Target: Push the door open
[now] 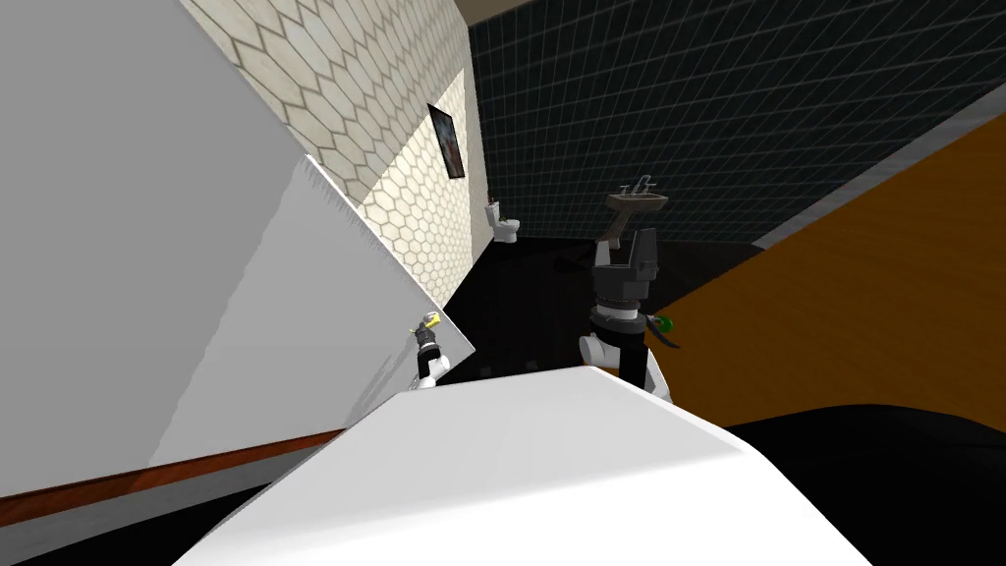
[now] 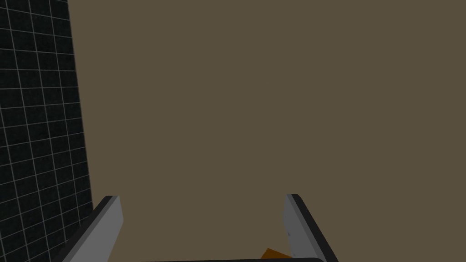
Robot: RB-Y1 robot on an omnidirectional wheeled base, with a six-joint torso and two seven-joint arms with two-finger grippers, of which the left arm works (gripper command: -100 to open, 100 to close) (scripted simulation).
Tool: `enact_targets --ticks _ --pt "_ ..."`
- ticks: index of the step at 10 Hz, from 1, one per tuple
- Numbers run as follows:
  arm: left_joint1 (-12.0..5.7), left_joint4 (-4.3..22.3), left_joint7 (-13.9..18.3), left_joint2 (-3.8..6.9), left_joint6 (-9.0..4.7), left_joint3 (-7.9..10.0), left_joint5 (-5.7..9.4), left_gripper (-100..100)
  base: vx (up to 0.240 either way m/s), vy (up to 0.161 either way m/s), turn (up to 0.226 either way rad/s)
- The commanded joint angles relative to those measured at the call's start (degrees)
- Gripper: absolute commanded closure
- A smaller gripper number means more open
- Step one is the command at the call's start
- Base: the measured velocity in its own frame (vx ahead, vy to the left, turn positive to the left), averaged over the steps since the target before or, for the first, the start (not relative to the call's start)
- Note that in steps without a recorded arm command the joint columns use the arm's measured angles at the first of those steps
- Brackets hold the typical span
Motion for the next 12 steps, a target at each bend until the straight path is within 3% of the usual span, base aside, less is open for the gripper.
enact_targets --ticks 1,8,11,12 --pt "-1.30 2.86 0.50 1.48 -2.04 0.63 0.34 100 0.119 -0.014 0.041" --pt "-0.97 3.17 -0.76 2.14 -2.27 4.21 2.46 100 0.164 -0.019 0.047" --pt "-0.61 3.17 -1.00 2.24 -2.09 4.88 2.84 100 0.152 -0.016 0.047" --pt "-0.44 3.08 -1.39 2.49 -2.16 5.94 3.48 100 0.120 0.017 0.037"
